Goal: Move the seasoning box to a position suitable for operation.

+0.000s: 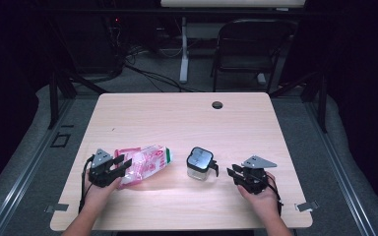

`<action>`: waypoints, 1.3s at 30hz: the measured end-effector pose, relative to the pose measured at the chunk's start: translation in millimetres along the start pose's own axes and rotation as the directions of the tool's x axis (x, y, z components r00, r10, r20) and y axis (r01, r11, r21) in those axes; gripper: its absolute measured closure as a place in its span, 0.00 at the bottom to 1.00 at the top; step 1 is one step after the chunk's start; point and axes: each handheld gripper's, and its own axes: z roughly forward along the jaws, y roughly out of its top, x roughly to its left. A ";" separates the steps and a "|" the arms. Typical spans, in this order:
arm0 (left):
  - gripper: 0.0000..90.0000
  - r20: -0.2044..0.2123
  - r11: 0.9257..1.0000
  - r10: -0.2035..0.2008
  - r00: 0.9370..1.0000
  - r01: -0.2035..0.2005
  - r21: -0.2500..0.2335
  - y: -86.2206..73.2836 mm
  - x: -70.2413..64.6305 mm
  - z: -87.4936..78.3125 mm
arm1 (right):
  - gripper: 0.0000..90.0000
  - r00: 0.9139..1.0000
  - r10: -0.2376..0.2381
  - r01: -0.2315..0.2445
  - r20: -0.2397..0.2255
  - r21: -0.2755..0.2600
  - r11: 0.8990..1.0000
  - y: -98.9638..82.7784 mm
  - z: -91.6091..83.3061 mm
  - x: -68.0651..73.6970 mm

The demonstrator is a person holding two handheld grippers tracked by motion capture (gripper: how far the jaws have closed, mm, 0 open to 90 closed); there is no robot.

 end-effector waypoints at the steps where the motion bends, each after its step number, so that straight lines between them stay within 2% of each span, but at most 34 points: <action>1: 0.67 -0.002 1.000 0.003 1.000 -0.003 -0.003 0.6 -1.6 -1.0 | 0.80 1.000 -0.007 0.007 -0.004 -0.002 1.000 0.4 -0.9 0.9; 3: 0.67 0.004 1.000 -0.001 1.000 0.001 -0.014 1.5 -3.7 -2.6 | 0.81 1.000 -0.023 0.023 -0.007 0.002 1.000 1.7 -2.6 3.7; 6: 0.67 -0.007 1.000 0.012 1.000 -0.012 -0.012 1.4 -5.6 -3.4 | 0.81 0.999 -0.038 0.038 -0.003 -0.001 0.999 3.5 -4.4 6.2; 7: 0.67 -0.017 1.000 0.028 0.999 -0.028 -0.005 0.8 -7.0 -4.0 | 0.81 0.999 -0.042 0.042 0.005 0.002 0.999 5.3 -5.5 7.2; 9: 0.67 -0.024 0.999 0.049 0.999 -0.049 -0.003 -0.3 -8.8 -6.8 | 0.81 0.999 -0.042 0.042 -0.007 0.011 0.999 10.0 -6.0 9.8; 14: 0.65 -0.045 0.998 0.053 0.998 -0.054 -0.023 0.4 -9.7 -11.8 | 0.81 0.999 -0.017 0.020 -0.045 0.063 0.998 9.8 -1.9 11.5; 16: 0.65 -0.046 0.998 0.063 0.997 -0.064 -0.028 -0.3 -9.8 -12.8 | 0.82 0.997 -0.035 0.040 -0.064 0.074 0.996 10.4 1.1 13.9; 19: 0.67 -0.030 0.997 0.070 0.997 -0.071 -0.017 -2.2 -10.5 -14.2 | 0.82 0.997 -0.040 0.044 -0.063 0.072 0.996 12.5 4.5 15.7; 21: 0.67 -0.051 0.997 0.082 0.995 -0.082 0.000 -3.4 -11.9 -16.2 | 0.82 0.996 -0.026 0.033 -0.087 0.085 0.996 14.2 6.3 15.6; 22: 0.68 -0.046 0.996 0.083 0.995 -0.084 -0.004 -3.8 -11.4 -17.3 | 0.82 0.994 -0.026 0.035 -0.102 0.090 0.995 15.3 7.2 16.0; 25: 0.68 -0.043 0.998 0.065 0.997 -0.066 -0.010 -4.8 -10.4 -21.8 | 0.80 0.989 -0.020 0.035 -0.146 0.104 0.994 18.0 9.1 20.2; 26: 0.68 -0.043 0.998 0.063 0.997 -0.063 -0.005 -5.1 -9.7 -23.3 | 0.78 0.988 -0.034 0.050 -0.148 0.105 0.993 18.9 9.4 22.4; 29: 0.68 -0.041 0.999 0.047 0.998 -0.048 -0.015 -6.9 -8.8 -24.5 | 0.74 0.990 -0.067 0.081 -0.126 0.112 0.990 20.2 12.5 28.2; 32: 0.67 -0.041 0.999 0.049 0.998 -0.049 -0.009 -7.4 -9.3 -25.9 | 0.72 0.994 -0.083 0.091 -0.076 0.110 0.990 19.8 19.6 30.4; 35: 0.67 -0.036 0.998 0.053 0.998 -0.054 -0.011 -7.8 -10.6 -26.3 | 0.72 0.995 -0.067 0.074 -0.072 0.099 0.992 19.7 26.9 31.7; 36: 0.67 -0.037 0.998 0.066 0.997 -0.067 -0.007 -8.0 -12.6 -26.7 | 0.72 0.995 -0.070 0.077 -0.069 0.097 0.992 20.0 29.1 32.4; 39: 0.66 -0.029 0.997 0.070 0.997 -0.070 -0.014 -8.1 -15.3 -25.8 | 0.75 0.995 -0.089 0.093 -0.049 0.085 0.992 21.7 34.2 36.0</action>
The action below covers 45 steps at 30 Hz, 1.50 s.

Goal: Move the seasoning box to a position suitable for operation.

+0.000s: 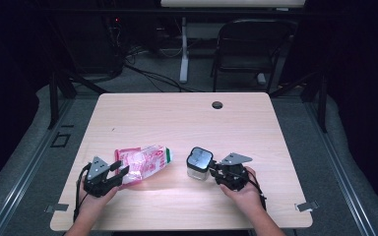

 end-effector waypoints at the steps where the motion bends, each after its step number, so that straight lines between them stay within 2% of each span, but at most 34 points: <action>1: 0.66 0.007 1.000 0.014 1.000 -0.014 0.005 1.2 -2.8 -0.4 | 0.77 1.000 -0.010 0.010 0.009 0.000 1.000 0.5 1.2 0.6; 4: 0.67 0.023 1.000 0.026 0.999 -0.026 0.000 2.6 -8.4 -0.3 | 0.79 1.000 -0.023 0.023 0.006 0.007 1.000 1.6 2.7 1.6; 7: 0.68 0.040 0.999 0.038 0.998 -0.038 -0.002 4.2 -12.9 0.0 | 0.80 0.998 -0.057 0.057 0.007 0.023 0.998 2.3 1.6 3.6; 10: 0.68 0.045 0.999 0.042 0.998 -0.042 -0.005 5.4 -16.2 1.1 | 0.80 0.998 -0.066 0.066 0.004 0.018 0.998 1.9 1.4 5.2; 12: 0.68 0.056 0.999 0.038 0.998 -0.037 -0.015 9.1 -22.9 1.8 | 0.80 0.997 -0.073 0.074 -0.013 0.026 0.997 1.4 -0.2 5.4; 16: 0.68 0.073 0.998 0.061 0.995 -0.058 -0.031 17.3 -33.6 3.6 | 0.81 0.994 -0.096 0.097 -0.046 0.022 0.995 -1.0 -3.3 6.8; 18: 0.73 0.124 0.997 0.067 0.990 -0.063 -0.039 26.8 -47.0 8.6 | 0.81 0.992 -0.112 0.113 -0.065 0.021 0.993 -1.8 -5.0 8.1; 19: 0.74 0.124 0.997 0.067 0.990 -0.063 -0.039 26.8 -47.0 8.6 | 0.81 0.991 -0.115 0.117 -0.072 0.020 0.993 -2.1 -5.6 9.3; 21: 0.79 0.178 0.997 0.072 0.981 -0.073 -0.004 32.7 -62.3 20.1 | 0.81 0.987 -0.134 0.136 -0.088 0.023 0.990 -2.5 -6.9 11.2; 23: 0.84 0.206 0.995 0.088 0.974 -0.094 0.018 35.5 -72.7 29.9 | 0.81 0.982 -0.152 0.155 -0.110 0.022 0.988 -3.3 -7.8 12.4; 24: 0.86 0.208 0.994 0.098 0.973 -0.105 0.024 36.8 -76.7 33.2 | 0.81 0.980 -0.155 0.159 -0.123 0.018 0.987 -4.1 -8.1 13.3; 28: 0.95 0.239 0.986 0.145 0.960 -0.160 0.047 44.4 -93.0 47.9 | 0.81 0.970 -0.181 0.185 -0.159 0.008 0.983 -6.0 -10.2 16.4; 31: 0.98 0.255 0.981 0.163 0.953 -0.185 0.066 46.7 -101.0 56.5 | 0.80 0.964 -0.197 0.202 -0.181 0.007 0.979 -7.1 -10.6 18.5; 32: 0.99 0.255 0.981 0.163 0.953 -0.185 0.066 46.7 -101.0 56.5 | 0.80 0.964 -0.197 0.202 -0.181 0.007 0.979 -7.1 -10.6 18.5; 33: 1.00 0.274 0.980 0.159 0.949 -0.185 0.074 46.7 -104.7 59.8 | 0.80 0.965 -0.193 0.198 -0.179 0.007 0.980 -7.6 -10.3 18.5; 35: 1.00 0.285 0.978 0.170 0.943 -0.198 0.072 45.5 -108.2 62.0 | 0.80 0.966 -0.181 0.186 -0.182 0.010 0.983 -7.7 -10.2 16.8; 37: 1.00 0.298 0.978 0.167 0.940 -0.197 0.073 43.4 -110.9 63.2 | 0.79 0.971 -0.155 0.159 -0.183 0.007 0.987 -8.2 -9.8 15.5; 39: 1.00 0.315 0.976 0.169 0.934 -0.203 0.078 42.2 -113.2 64.6 | 0.79 0.977 -0.132 0.135 -0.169 0.005 0.991 -8.6 -9.5 14.2; 42: 1.00 0.338 0.970 0.188 0.922 -0.228 0.084 40.0 -119.6 65.0 | 0.77 0.982 -0.098 0.100 -0.160 0.009 0.995 -8.8 -8.8 10.5; 43: 1.00 0.338 0.970 0.188 0.922 -0.228 0.084 40.0 -119.6 65.0 | 0.77 0.982 -0.098 0.100 -0.160 0.009 0.995 -8.8 -8.8 10.5; 45: 1.00 0.343 0.964 0.210 0.916 -0.253 0.084 39.4 -123.6 64.7 | 0.77 0.986 -0.071 0.075 -0.149 0.017 0.997 -8.4 -8.2 8.2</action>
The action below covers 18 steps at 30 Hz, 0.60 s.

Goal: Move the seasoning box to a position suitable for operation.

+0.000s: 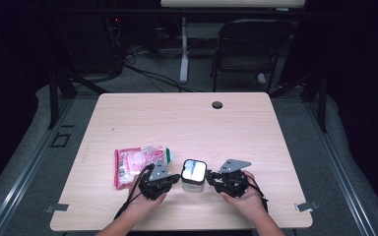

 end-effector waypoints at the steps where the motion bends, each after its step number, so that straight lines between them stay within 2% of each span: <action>1: 1.00 0.010 1.000 0.002 1.000 -0.002 -0.001 0.3 -1.0 0.5 | 0.76 1.000 0.021 -0.021 0.016 0.005 1.000 -0.3 -0.1 -2.4; 2: 1.00 0.032 1.000 -0.003 0.999 0.003 -0.003 0.7 -1.3 1.6 | 0.76 0.999 0.045 -0.045 0.017 0.002 0.999 -0.7 0.1 -3.8; 5: 1.00 0.056 1.000 -0.016 0.998 0.016 -0.002 1.0 -2.5 3.3 | 0.75 0.996 0.091 -0.091 0.019 0.002 0.996 -1.5 0.4 -8.0; 12: 1.00 0.056 1.000 -0.004 0.998 0.004 0.006 -0.3 -5.9 4.2 | 0.76 0.995 0.061 -0.063 0.083 0.023 0.998 2.1 1.6 -2.0; 16: 0.98 0.062 1.000 -0.001 0.998 0.000 0.005 -1.8 -5.7 1.3 | 0.75 0.996 0.063 -0.065 0.067 0.019 0.998 2.5 2.4 -2.1; 18: 0.98 0.060 1.000 0.007 0.998 -0.007 -0.001 -1.5 -5.8 -1.0 | 0.72 0.995 0.091 -0.092 0.046 0.014 0.996 2.5 -0.4 -3.4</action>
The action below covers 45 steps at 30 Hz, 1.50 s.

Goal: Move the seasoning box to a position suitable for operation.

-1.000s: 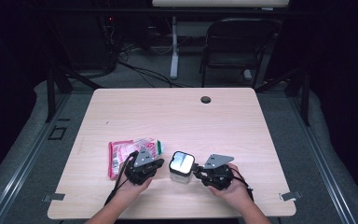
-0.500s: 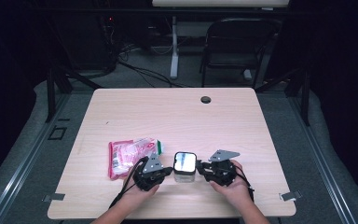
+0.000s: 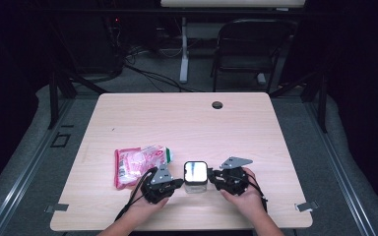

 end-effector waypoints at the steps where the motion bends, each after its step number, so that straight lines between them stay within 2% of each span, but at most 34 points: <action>1: 0.97 -0.004 1.000 0.000 1.000 0.000 -0.005 0.5 0.2 -1.4 | 0.72 1.000 0.009 -0.009 -0.009 0.001 1.000 0.2 -2.6 -0.7; 3: 0.97 -0.009 1.000 -0.008 1.000 0.008 -0.016 1.5 1.7 -5.2 | 0.72 1.000 0.020 -0.019 -0.012 0.007 1.000 1.7 -10.8 -0.2; 5: 0.97 -0.010 1.000 -0.022 1.000 0.021 -0.018 3.3 4.0 -8.7 | 0.72 1.000 0.013 -0.013 0.014 0.020 1.000 4.3 -19.8 1.9; 7: 0.97 -0.014 0.999 -0.033 0.999 0.033 -0.027 5.7 5.5 -11.3 | 0.74 0.999 0.032 -0.032 0.043 0.014 0.999 8.2 -28.5 4.4; 9: 0.97 -0.024 0.999 -0.038 0.999 0.037 -0.038 9.9 6.5 -13.9 | 0.77 0.995 0.079 -0.081 0.061 0.017 0.997 14.8 -35.9 5.7; 12: 0.97 -0.024 0.998 -0.048 0.999 0.047 -0.036 20.8 10.3 -17.0 | 0.79 0.987 0.150 -0.151 0.052 0.011 0.989 27.2 -44.2 7.4; 15: 0.96 -0.013 0.996 -0.079 0.997 0.078 -0.039 33.7 16.3 -16.8 | 0.80 0.986 0.150 -0.152 0.072 0.023 0.988 41.2 -46.3 10.2; 17: 0.96 -0.021 0.997 -0.072 0.997 0.071 -0.031 42.4 19.5 -14.4 | 0.81 0.986 0.149 -0.152 0.080 0.039 0.988 49.6 -44.1 10.1; 19: 0.95 -0.041 0.998 -0.056 0.998 0.056 -0.005 49.5 21.7 -10.2 | 0.82 0.985 0.160 -0.164 0.067 0.050 0.985 56.6 -41.3 9.7; 21: 0.94 -0.037 0.998 -0.063 0.997 0.063 0.005 53.3 23.8 -6.6 | 0.84 0.983 0.172 -0.175 0.062 0.048 0.983 60.9 -38.9 9.8; 24: 0.93 -0.022 0.998 -0.070 0.997 0.070 0.008 53.5 25.7 -4.7 | 0.88 0.980 0.185 -0.187 0.071 0.027 0.982 61.8 -35.5 9.2; 29: 0.94 -0.009 0.997 -0.071 0.997 0.071 0.018 48.4 24.0 -7.9 | 0.89 0.981 0.185 -0.187 0.062 0.034 0.982 58.9 -31.0 10.3; 35: 0.95 -0.015 0.997 -0.067 0.998 0.068 0.031 39.8 24.0 -7.6 | 0.89 0.982 0.173 -0.178 0.078 0.051 0.983 55.9 -27.2 13.2; 40: 0.95 -0.009 0.996 -0.080 0.997 0.080 0.031 35.8 27.2 -11.7 | 0.90 0.977 0.205 -0.207 0.055 0.037 0.978 51.8 -26.4 10.5; 45: 0.95 0.012 0.997 -0.067 0.998 0.066 0.047 33.5 26.1 -9.7 | 0.91 0.976 0.213 -0.214 0.038 0.040 0.976 50.7 -25.8 10.8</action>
